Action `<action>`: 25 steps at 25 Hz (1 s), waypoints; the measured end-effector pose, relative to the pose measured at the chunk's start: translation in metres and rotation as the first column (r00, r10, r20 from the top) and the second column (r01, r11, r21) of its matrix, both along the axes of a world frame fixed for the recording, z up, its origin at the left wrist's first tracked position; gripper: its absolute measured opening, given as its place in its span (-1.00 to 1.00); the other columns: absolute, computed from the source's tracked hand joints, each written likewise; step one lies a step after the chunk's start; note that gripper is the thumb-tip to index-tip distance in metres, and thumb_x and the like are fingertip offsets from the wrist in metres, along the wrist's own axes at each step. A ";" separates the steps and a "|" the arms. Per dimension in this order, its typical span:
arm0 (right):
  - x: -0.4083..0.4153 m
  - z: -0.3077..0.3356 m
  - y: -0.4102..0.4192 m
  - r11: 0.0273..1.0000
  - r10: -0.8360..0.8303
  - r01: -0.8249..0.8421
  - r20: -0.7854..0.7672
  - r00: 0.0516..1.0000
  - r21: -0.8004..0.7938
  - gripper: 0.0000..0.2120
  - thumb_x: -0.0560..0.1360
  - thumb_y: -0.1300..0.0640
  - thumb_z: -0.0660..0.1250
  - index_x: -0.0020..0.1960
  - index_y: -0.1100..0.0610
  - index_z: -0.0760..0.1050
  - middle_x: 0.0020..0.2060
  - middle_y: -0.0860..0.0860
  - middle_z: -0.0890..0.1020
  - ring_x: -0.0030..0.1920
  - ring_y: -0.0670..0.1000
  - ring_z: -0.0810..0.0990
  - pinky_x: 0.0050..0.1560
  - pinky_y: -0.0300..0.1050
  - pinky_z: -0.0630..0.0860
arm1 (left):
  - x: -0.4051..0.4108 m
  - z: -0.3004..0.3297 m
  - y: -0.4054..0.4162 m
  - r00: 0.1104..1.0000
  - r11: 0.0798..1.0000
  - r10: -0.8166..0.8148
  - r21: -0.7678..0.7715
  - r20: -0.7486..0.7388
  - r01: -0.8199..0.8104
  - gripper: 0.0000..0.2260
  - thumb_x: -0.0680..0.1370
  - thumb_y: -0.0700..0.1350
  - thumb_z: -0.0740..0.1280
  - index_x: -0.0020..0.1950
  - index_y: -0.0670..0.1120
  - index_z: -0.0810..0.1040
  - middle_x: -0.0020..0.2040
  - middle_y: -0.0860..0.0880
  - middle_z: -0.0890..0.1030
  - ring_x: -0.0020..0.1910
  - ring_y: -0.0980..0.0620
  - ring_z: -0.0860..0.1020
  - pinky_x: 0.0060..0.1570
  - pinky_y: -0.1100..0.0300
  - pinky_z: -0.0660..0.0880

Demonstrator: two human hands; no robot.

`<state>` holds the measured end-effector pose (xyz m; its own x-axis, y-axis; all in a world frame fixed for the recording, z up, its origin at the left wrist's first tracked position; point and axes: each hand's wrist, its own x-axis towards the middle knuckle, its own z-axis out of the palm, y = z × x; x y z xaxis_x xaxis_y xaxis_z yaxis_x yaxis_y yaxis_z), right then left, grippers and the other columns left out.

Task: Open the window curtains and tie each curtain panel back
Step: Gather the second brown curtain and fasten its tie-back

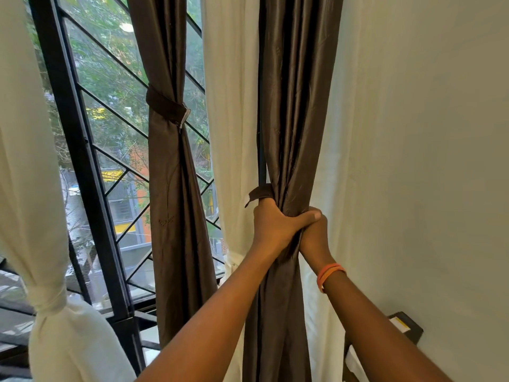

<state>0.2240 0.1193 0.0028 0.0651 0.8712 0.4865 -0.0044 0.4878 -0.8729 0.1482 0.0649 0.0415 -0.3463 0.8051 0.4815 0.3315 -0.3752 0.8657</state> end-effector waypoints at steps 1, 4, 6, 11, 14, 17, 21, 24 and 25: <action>0.001 0.001 0.002 0.992 -0.108 0.100 0.107 0.988 0.072 -0.58 0.60 0.36 0.14 -0.38 0.04 0.40 -0.43 -0.07 0.50 -0.42 -0.15 0.45 -0.32 -0.25 0.45 | 0.000 0.000 0.001 1.000 1.000 -0.011 -0.009 0.008 0.011 -0.44 0.29 0.02 0.62 0.16 -0.09 0.45 0.02 0.03 0.57 -0.03 0.10 0.57 0.05 0.26 0.54; 0.008 0.003 0.009 0.942 -0.320 0.235 0.435 0.841 0.239 -0.71 0.50 0.30 0.30 -0.38 0.14 0.39 -0.47 -0.06 0.43 -0.44 -0.10 0.40 -0.38 -0.12 0.36 | -0.007 -0.001 0.011 0.999 0.999 0.028 -0.046 0.029 -0.027 -0.60 0.43 -0.08 0.50 0.19 -0.17 0.50 0.03 -0.05 0.61 0.03 -0.01 0.61 0.04 0.20 0.56; 0.018 0.005 0.017 0.984 -0.173 0.140 0.401 0.899 0.110 -0.74 0.47 0.16 0.43 -0.33 0.20 0.43 -0.39 0.12 0.54 -0.38 0.06 0.55 -0.34 0.00 0.56 | -0.018 -0.002 0.018 0.998 0.996 0.057 -0.063 0.013 -0.056 -0.67 0.45 -0.16 0.43 0.17 -0.20 0.52 0.05 -0.10 0.62 0.04 -0.08 0.61 0.01 0.16 0.57; 0.066 0.041 0.003 0.869 0.380 -0.352 0.014 0.925 -0.348 -0.74 0.57 0.04 0.33 -0.04 0.26 0.45 -0.14 0.20 0.71 -0.18 0.12 0.71 -0.28 -0.05 0.64 | -0.030 0.000 0.019 0.987 0.997 0.012 -0.071 -0.162 -0.024 -0.85 0.51 -0.21 0.35 0.04 -0.13 0.44 -0.15 0.02 0.52 -0.17 0.07 0.53 -0.20 0.33 0.44; 0.064 0.052 -0.009 0.958 0.282 -0.266 0.175 0.943 -0.109 -0.76 0.53 0.18 0.39 0.00 0.37 0.46 -0.24 0.21 0.70 -0.30 0.11 0.67 -0.29 -0.12 0.63 | -0.025 -0.006 0.026 0.991 0.998 0.042 -0.048 -0.131 -0.048 -0.80 0.51 -0.20 0.34 0.10 -0.18 0.44 -0.07 -0.08 0.54 -0.07 -0.06 0.57 -0.08 0.19 0.51; 0.040 0.045 -0.025 0.976 0.154 -0.192 0.300 0.941 0.102 -0.87 0.48 0.29 0.44 -0.04 0.31 0.53 -0.25 0.25 0.66 -0.31 0.11 0.67 -0.23 -0.17 0.63 | -0.021 -0.014 0.032 0.992 0.997 0.075 -0.008 -0.101 -0.076 -0.71 0.51 -0.14 0.36 0.18 -0.21 0.48 0.01 -0.13 0.60 -0.01 -0.11 0.60 0.02 0.04 0.59; 0.021 0.042 -0.032 0.984 0.067 -0.086 0.124 0.990 0.153 -0.92 0.46 0.31 0.44 -0.13 0.30 0.55 -0.29 0.31 0.61 -0.30 0.19 0.66 -0.23 -0.13 0.64 | -0.019 -0.022 0.035 0.992 0.998 0.049 0.045 -0.119 -0.043 -0.73 0.52 -0.12 0.33 0.19 -0.18 0.51 0.00 -0.13 0.63 -0.03 -0.05 0.61 -0.01 0.06 0.59; 0.007 0.045 -0.035 0.969 -0.103 0.067 0.143 0.984 0.237 -0.89 0.46 0.25 0.46 -0.20 0.15 0.55 -0.39 0.07 0.63 -0.34 0.01 0.65 -0.24 -0.24 0.60 | -0.017 -0.029 0.035 0.985 0.995 0.062 0.091 -0.161 -0.048 -0.88 0.58 -0.19 0.28 0.07 -0.16 0.57 -0.12 -0.07 0.64 -0.14 0.03 0.62 -0.10 0.08 0.61; 0.002 0.045 -0.037 0.955 -0.160 0.105 0.184 0.970 0.278 -0.91 0.46 0.21 0.46 -0.19 0.11 0.57 -0.38 -0.03 0.62 -0.34 -0.09 0.63 -0.23 -0.32 0.57 | -0.015 -0.031 0.032 0.985 0.994 0.054 0.103 -0.163 -0.038 -0.87 0.60 -0.17 0.26 0.06 -0.14 0.59 -0.12 -0.04 0.65 -0.14 0.07 0.63 -0.09 0.10 0.62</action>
